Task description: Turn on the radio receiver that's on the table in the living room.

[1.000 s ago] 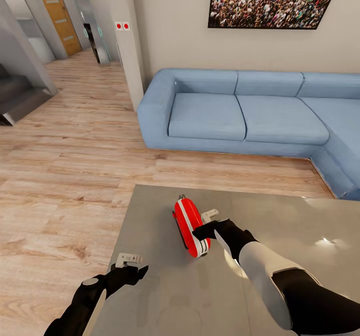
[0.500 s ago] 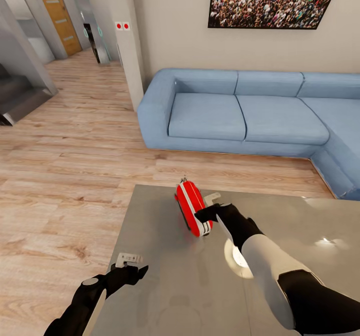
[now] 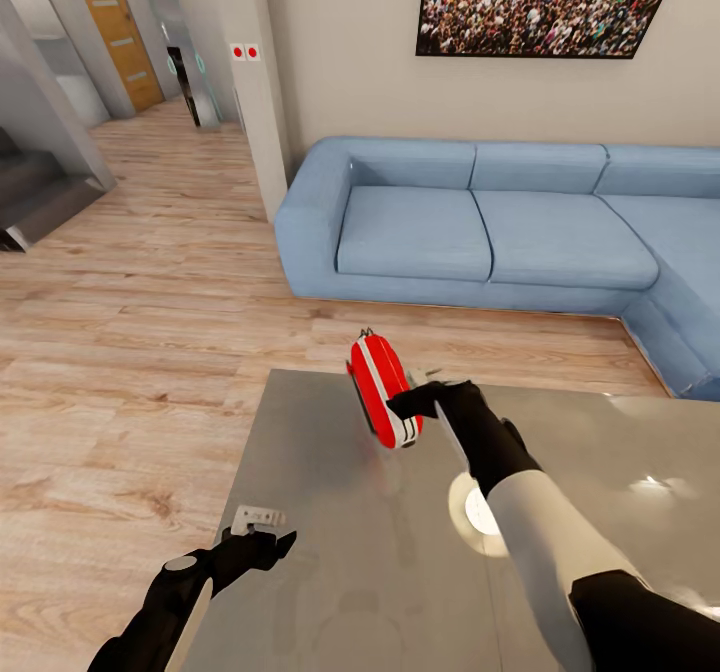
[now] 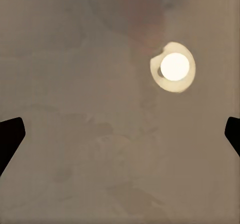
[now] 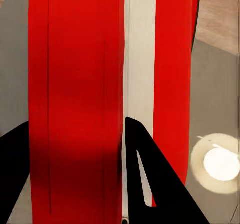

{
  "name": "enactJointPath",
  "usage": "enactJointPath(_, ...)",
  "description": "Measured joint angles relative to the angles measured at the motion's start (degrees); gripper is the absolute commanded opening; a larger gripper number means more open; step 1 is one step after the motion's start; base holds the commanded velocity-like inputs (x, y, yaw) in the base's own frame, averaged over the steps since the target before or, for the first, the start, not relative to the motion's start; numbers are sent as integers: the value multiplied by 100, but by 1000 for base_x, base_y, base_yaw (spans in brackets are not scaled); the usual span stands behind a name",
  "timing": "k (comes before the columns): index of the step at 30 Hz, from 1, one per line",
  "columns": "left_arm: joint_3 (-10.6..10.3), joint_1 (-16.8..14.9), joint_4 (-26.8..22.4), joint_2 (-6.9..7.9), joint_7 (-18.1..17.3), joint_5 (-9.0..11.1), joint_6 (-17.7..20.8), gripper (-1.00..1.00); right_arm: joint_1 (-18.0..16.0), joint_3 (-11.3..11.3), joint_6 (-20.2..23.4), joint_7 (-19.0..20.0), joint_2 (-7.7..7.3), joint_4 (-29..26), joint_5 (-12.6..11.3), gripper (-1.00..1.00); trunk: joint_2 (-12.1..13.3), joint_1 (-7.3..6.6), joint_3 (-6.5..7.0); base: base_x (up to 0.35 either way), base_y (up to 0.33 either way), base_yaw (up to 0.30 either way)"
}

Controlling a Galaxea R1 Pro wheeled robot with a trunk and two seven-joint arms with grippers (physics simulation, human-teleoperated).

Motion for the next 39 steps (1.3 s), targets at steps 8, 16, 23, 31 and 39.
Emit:
enactJointPath(8, 2, 0, -9, 0, 0, 3, 1, 100, 906, 181, 1006, 22, -6, -2166, 293, -100, 0, 0, -1, 0, 0, 0)
enactJointPath(16, 6, 0, -143, 3, -337, 8, 34, 100, 1447, 398, 1385, 29, -391, -3409, 605, -100, 0, 0, 0, 0, 0, 0)
enactJointPath(23, 9, 0, -205, 6, -707, 7, 77, 100, 1722, 899, 1478, -5, -794, -3947, 849, -100, 0, 0, -1, 0, 0, 0)
enactJointPath(31, 8, 0, -262, 7, -738, 7, 170, 100, 2225, 1350, 1209, -847, -1024, -4135, 1428, -100, 0, 0, -1, 0, 0, 0)
enactJointPath(39, 7, 0, -332, 7, -746, 7, 296, 100, 2946, 1870, 639, -1868, -1028, -4124, 2102, -100, 0, 0, -1, 0, 0, 0)
